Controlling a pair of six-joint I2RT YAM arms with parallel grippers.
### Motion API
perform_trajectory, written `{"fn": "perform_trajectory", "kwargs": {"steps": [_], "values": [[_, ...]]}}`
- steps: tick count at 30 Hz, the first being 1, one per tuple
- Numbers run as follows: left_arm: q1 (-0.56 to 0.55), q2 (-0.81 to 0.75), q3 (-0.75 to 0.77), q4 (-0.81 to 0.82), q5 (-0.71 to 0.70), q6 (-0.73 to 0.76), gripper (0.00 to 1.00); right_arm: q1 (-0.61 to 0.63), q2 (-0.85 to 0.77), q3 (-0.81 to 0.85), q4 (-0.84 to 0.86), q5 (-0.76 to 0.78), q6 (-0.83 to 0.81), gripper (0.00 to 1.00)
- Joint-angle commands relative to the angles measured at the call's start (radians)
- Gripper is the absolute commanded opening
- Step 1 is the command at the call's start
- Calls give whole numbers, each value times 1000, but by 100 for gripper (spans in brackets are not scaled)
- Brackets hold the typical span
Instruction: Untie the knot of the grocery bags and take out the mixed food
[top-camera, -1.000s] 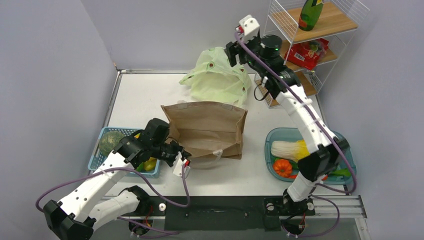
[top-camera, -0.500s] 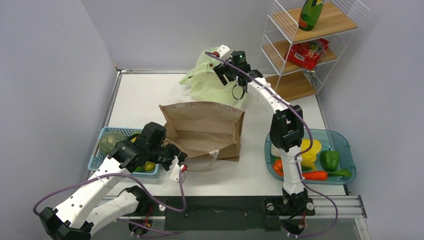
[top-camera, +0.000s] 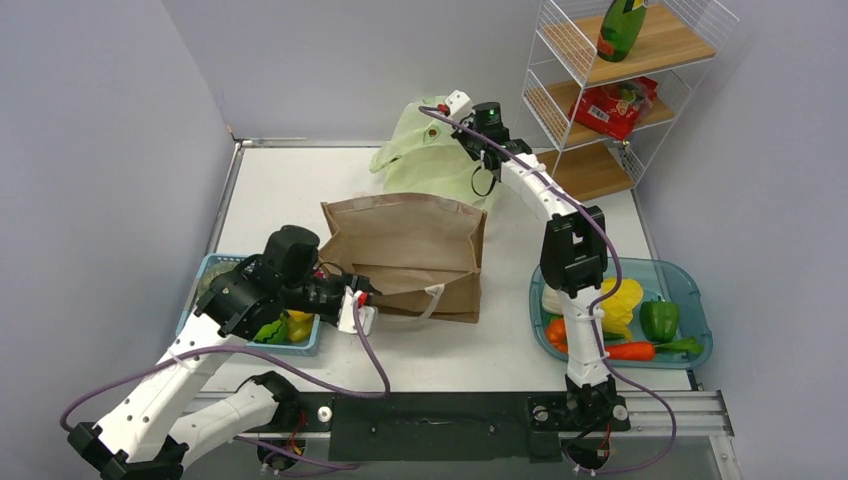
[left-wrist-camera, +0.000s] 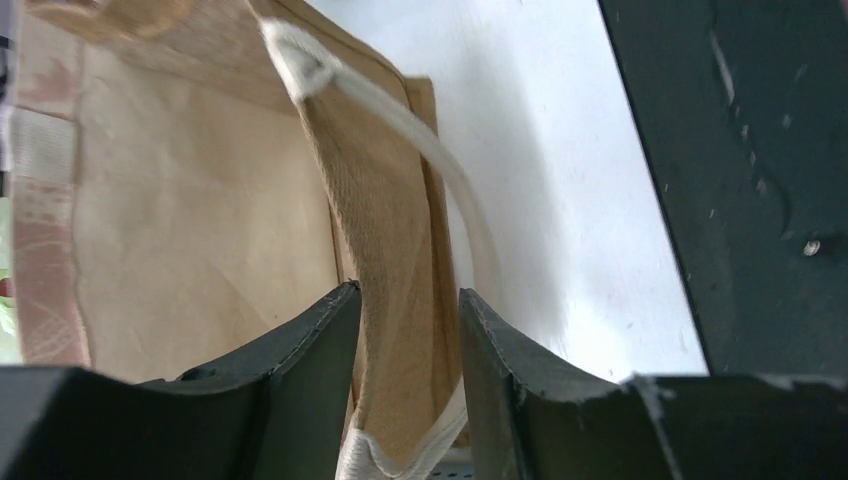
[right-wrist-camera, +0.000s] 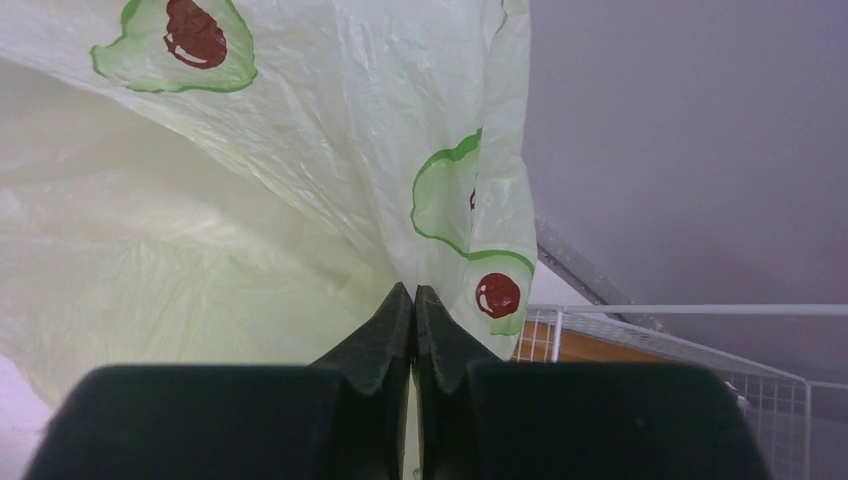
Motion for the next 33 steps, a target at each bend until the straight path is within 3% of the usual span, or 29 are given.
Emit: {"fn": "perform_trajectory", "kwargs": {"steps": [1,7,14,17,19,22,26,29,30,33], "values": [[5,-7,111,50,128,-251,39,-3,-111,6,137,53,9,0],[9,-8,188,198,167,-544,42,-8,-177,75,228,62,124,0],[16,-3,195,266,140,-633,43,0,-240,117,277,16,246,0],[21,20,218,334,87,-797,44,1,-293,100,329,-21,295,0],[39,53,257,387,39,-920,51,0,-325,93,375,-42,322,0],[141,102,314,527,-13,-1087,57,-11,-371,82,475,-109,379,0],[407,194,392,813,15,-1513,63,-14,-448,93,573,-172,454,0],[675,268,408,1186,104,-1835,64,-16,-492,108,615,-225,492,0],[716,312,424,1253,117,-1972,65,-17,-518,107,620,-236,506,0],[790,376,480,1392,167,-2019,69,-18,-582,62,619,-319,513,0]]}}
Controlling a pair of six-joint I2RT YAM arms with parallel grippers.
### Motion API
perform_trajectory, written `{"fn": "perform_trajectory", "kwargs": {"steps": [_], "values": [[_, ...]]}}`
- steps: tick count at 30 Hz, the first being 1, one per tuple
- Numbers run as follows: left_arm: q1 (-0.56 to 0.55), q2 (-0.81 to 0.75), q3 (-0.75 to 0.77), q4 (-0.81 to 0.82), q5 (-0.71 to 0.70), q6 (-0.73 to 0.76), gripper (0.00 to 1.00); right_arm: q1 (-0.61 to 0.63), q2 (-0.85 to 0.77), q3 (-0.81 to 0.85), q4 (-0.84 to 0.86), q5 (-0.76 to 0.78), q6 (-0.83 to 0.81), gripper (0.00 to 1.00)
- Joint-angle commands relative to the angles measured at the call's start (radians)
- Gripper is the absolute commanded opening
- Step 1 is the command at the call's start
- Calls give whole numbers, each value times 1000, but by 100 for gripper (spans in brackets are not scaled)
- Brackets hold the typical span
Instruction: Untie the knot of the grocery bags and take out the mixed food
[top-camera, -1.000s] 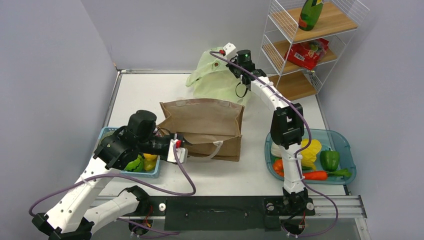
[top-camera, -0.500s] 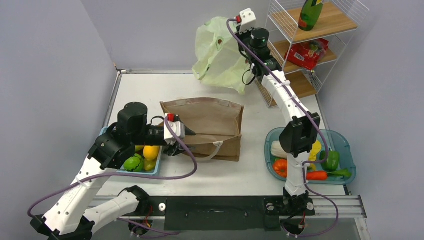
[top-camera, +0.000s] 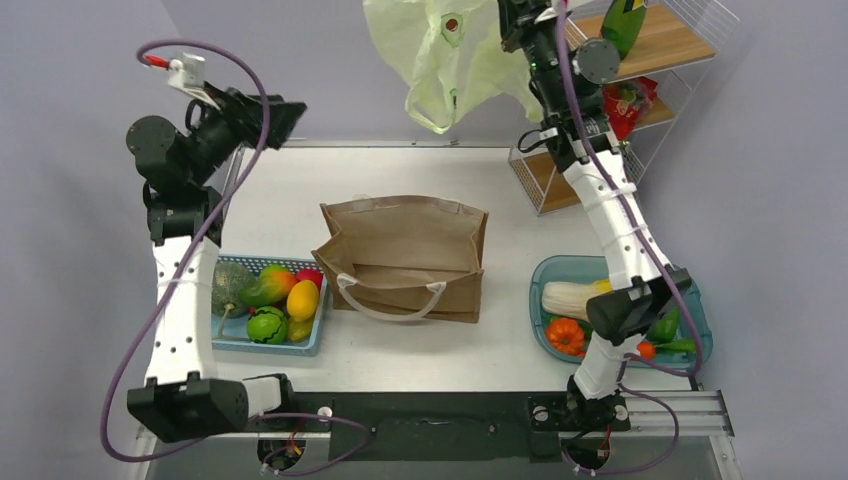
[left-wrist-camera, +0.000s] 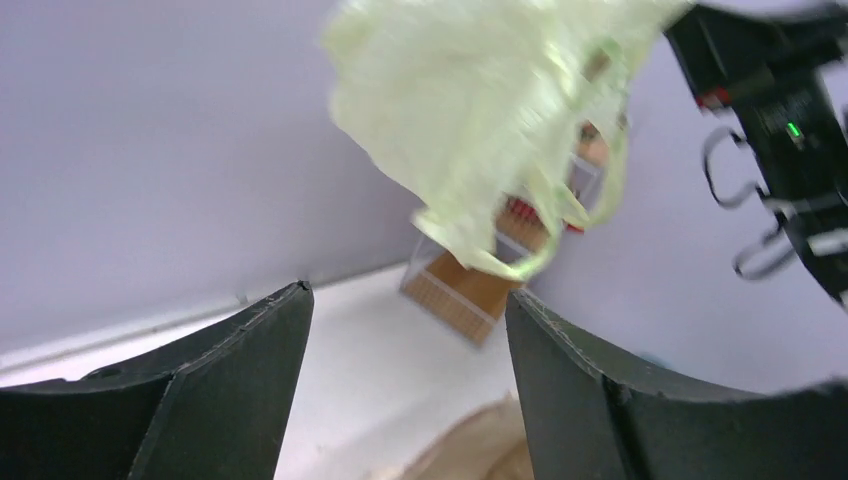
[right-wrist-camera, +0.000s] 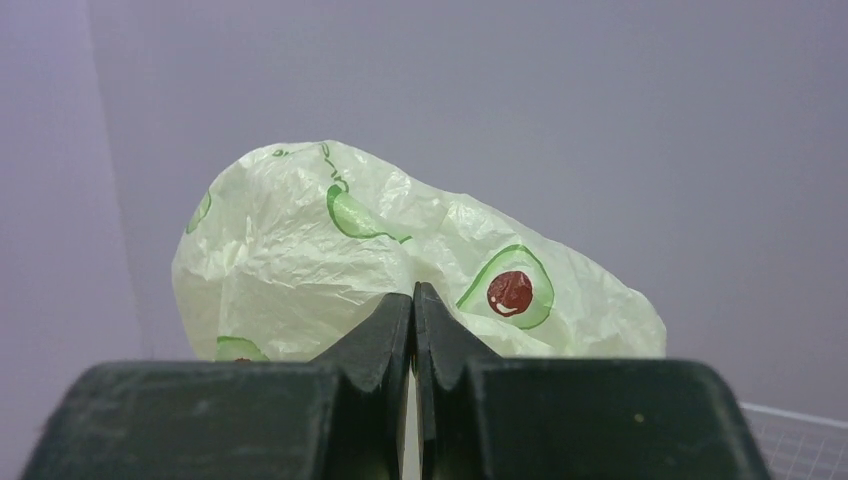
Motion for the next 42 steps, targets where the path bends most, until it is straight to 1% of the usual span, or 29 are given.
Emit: {"fn": "perform_trajectory", "kwargs": {"steps": [1,5,8,10,12,14,15,16,17,18,20,21,22,23,24,25,27,29,32,33,34,35,36,37,38,39,40,41,42], "values": [[85,77,103,431,102,-350,71,-9,-156,-40,101,-160,52,0],[75,153,182,525,147,-442,73,-5,-267,-132,44,-298,17,0],[42,196,246,561,172,-501,73,-6,-335,-178,-11,-351,18,0],[-12,217,288,568,192,-537,74,-4,-387,-210,-45,-380,23,0],[-104,213,287,562,206,-539,74,3,-439,-239,-77,-388,19,0],[-252,200,268,559,229,-492,74,10,-496,-263,-110,-394,34,0],[-286,196,259,572,254,-473,74,15,-509,-267,-139,-397,37,0],[-351,184,233,585,267,-426,74,18,-531,-273,-150,-396,71,0],[-379,176,219,615,293,-400,74,21,-542,-275,-164,-390,97,0],[-435,163,190,621,300,-332,74,21,-562,-281,-172,-391,154,0],[-495,156,169,605,299,-261,74,31,-594,-293,-213,-406,191,0],[-509,159,168,597,288,-252,74,39,-604,-300,-250,-401,196,0],[-535,169,176,596,287,-249,67,40,-629,-322,-263,-390,205,0],[-547,175,189,591,287,-249,51,41,-641,-334,-289,-383,203,0],[-569,184,194,584,290,-245,41,41,-668,-362,-300,-364,191,0],[-580,187,200,581,290,-244,21,42,-682,-374,-320,-354,183,0],[-605,192,213,574,284,-235,1,39,-718,-404,-362,-317,145,0],[-618,188,219,571,273,-228,0,24,-766,-434,-404,-275,119,0],[-600,176,226,546,239,-203,0,-51,-825,-511,-517,-230,54,0],[-577,168,228,540,232,-188,0,-72,-859,-548,-548,-217,14,0],[-563,164,228,521,203,-178,0,-116,-876,-568,-622,-195,-26,0],[-536,154,228,508,185,-154,0,-134,-911,-609,-660,-181,-114,0],[-525,150,228,487,153,-142,0,-159,-925,-633,-721,-134,-152,0],[-510,145,230,480,138,-117,0,-168,-954,-672,-745,-82,-220,2],[-507,145,234,456,113,-105,0,-178,-965,-683,-781,-65,-252,12],[-508,147,244,445,103,-84,0,-179,-974,-676,-795,-46,-289,19],[-512,150,248,433,95,-78,0,-180,-971,-662,-805,-40,-292,35],[-527,158,254,429,91,-68,0,-180,-956,-613,-807,-40,-271,41],[-535,162,257,420,83,-64,0,-181,-942,-581,-812,-45,-253,52]]}}
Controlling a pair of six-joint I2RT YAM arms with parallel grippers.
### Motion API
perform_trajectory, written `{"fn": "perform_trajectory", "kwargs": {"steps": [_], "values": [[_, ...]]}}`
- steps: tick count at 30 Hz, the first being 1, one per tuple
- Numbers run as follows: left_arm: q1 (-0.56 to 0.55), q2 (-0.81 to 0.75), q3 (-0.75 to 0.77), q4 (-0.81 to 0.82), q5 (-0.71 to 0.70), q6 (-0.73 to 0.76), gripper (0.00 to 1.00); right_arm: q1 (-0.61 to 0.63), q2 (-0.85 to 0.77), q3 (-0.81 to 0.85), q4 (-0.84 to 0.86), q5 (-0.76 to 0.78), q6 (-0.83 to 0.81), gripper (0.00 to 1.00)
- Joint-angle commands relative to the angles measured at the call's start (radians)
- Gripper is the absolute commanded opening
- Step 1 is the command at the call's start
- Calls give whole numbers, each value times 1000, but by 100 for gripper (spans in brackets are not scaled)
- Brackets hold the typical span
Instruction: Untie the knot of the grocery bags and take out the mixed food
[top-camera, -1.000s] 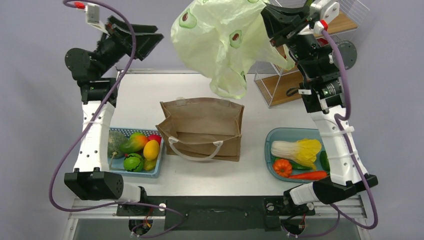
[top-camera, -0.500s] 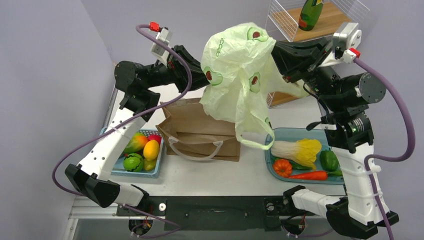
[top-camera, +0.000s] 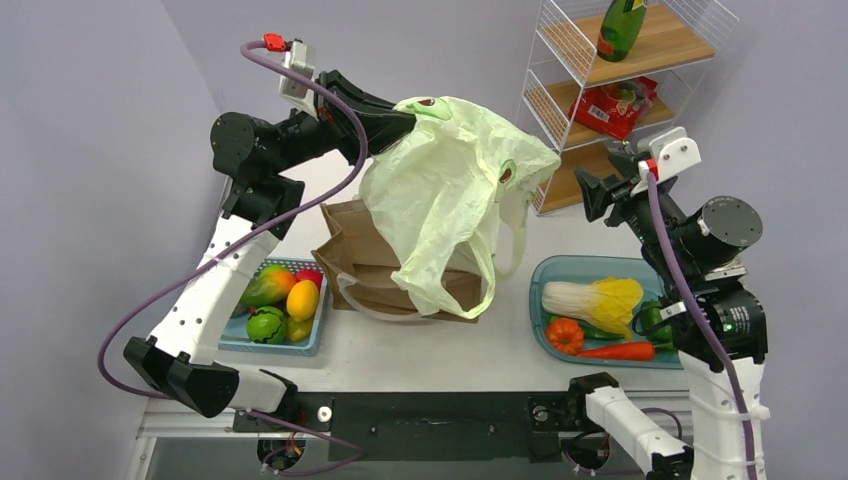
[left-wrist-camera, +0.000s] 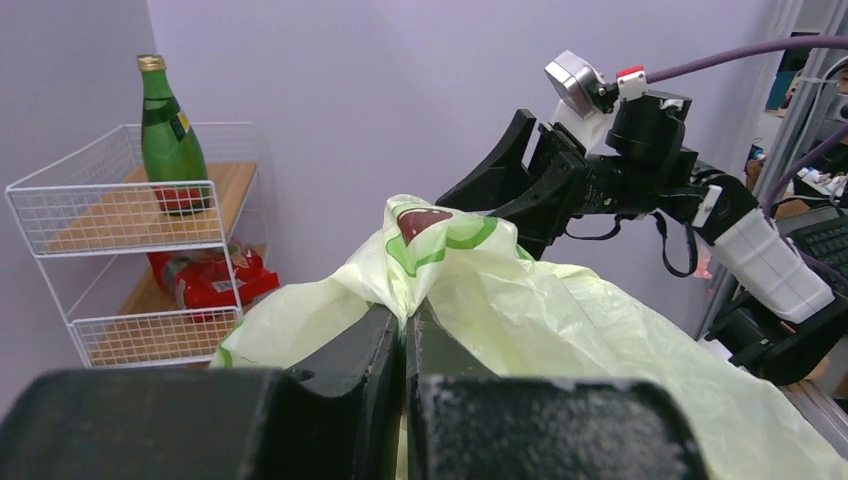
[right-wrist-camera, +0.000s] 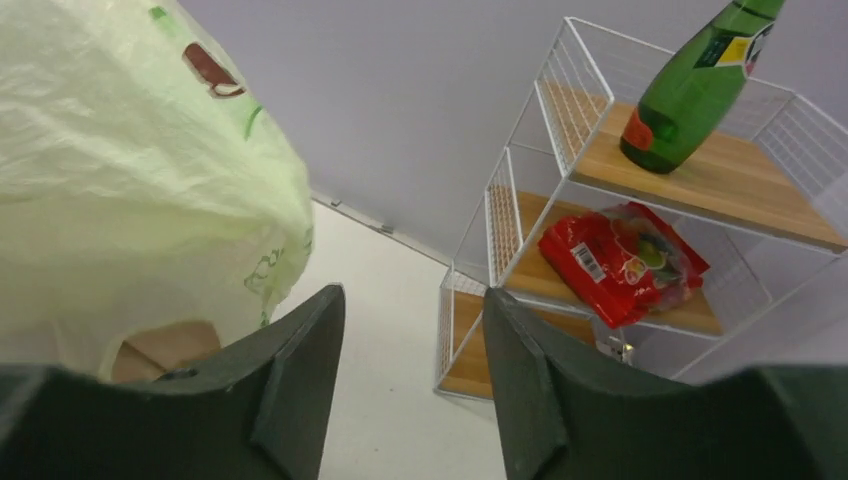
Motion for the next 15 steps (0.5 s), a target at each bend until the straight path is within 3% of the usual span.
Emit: {"fn": "perform_trajectory", "kwargs": {"steps": [1,4,6,10,13,15], "values": [[-38,-9,67,-41,-81,81,0,-11,56,173,-69,65,-31,56],[-74,9,108,-105,-124,143,0,-9,140,372,-56,-7,118,69],[-102,23,146,-169,-165,218,0,-1,194,489,-3,-70,291,72],[-159,70,218,-268,-213,336,0,33,274,589,115,-153,452,73],[-214,106,261,-329,-234,386,0,134,318,579,124,-156,425,74],[-247,123,289,-366,-244,428,0,242,343,583,79,-127,312,74]]}}
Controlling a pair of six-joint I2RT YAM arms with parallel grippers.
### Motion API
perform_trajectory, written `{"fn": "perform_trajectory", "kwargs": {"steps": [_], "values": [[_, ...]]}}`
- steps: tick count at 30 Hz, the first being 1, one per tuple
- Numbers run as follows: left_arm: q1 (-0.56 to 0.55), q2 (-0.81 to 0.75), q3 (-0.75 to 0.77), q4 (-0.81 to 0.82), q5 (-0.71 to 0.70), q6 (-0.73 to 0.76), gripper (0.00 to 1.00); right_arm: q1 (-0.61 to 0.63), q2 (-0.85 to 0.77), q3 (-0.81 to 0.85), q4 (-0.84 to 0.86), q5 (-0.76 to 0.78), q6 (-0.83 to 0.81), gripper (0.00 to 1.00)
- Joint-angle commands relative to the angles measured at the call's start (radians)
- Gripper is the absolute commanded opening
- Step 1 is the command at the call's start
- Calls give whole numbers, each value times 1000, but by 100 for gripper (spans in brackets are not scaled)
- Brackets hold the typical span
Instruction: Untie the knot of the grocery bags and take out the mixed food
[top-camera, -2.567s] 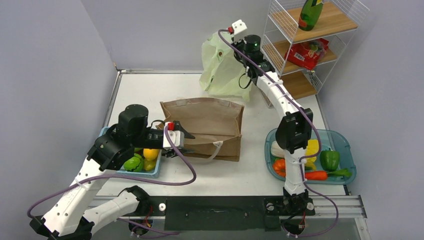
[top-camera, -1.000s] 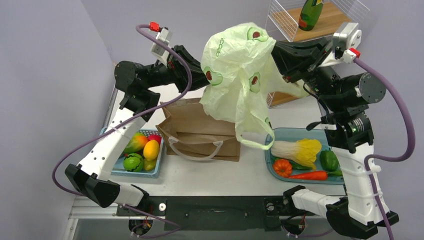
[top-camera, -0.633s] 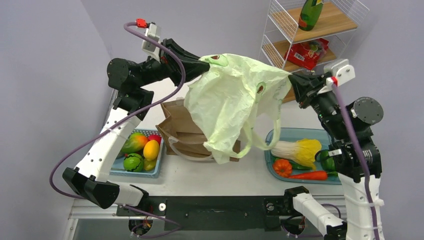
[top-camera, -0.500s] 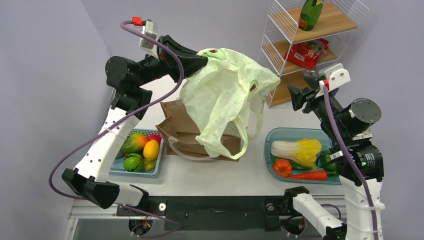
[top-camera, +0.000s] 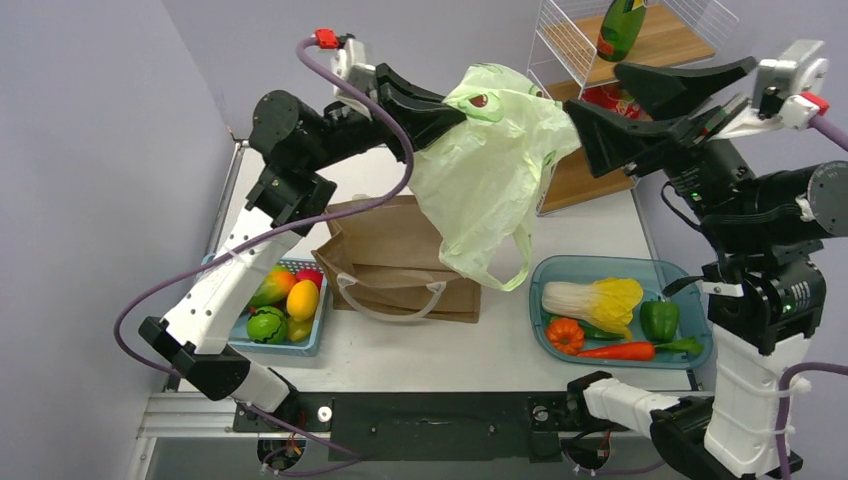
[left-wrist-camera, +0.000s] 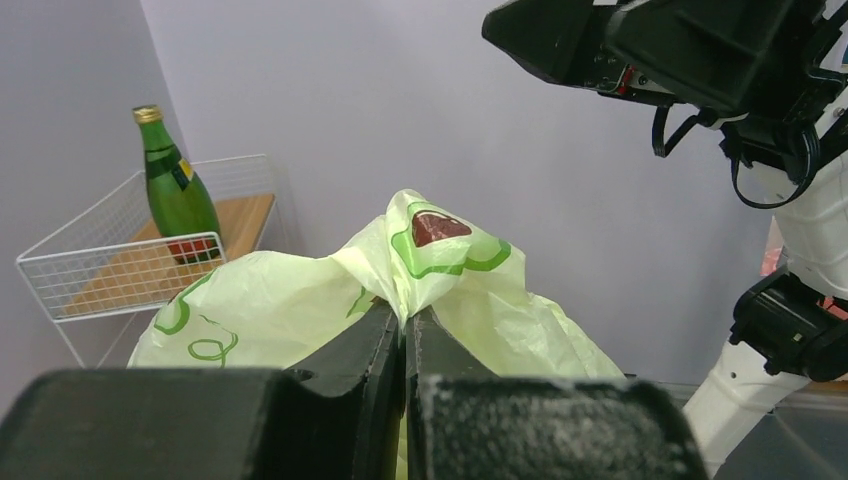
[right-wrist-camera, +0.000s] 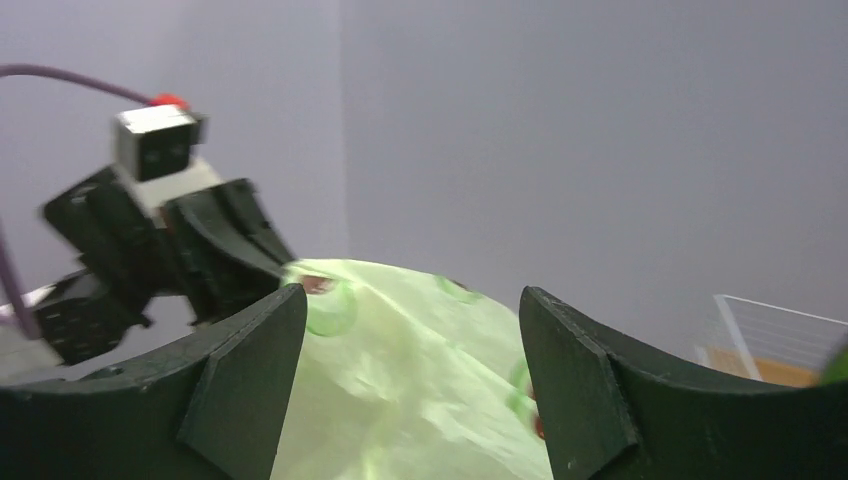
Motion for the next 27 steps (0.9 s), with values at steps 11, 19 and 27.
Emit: {"fn": "perform_trajectory", "kwargs": {"steps": [11,19,27], "values": [[-104,42,121,34,98,-15,0,464,114,-142,-265,292,-487,76],[-116,53,161,229,162,-225,0,473,61,-318,-246,424,-541,54],[-126,27,118,220,180,-217,0,436,-18,-372,-158,300,-522,69]]}}
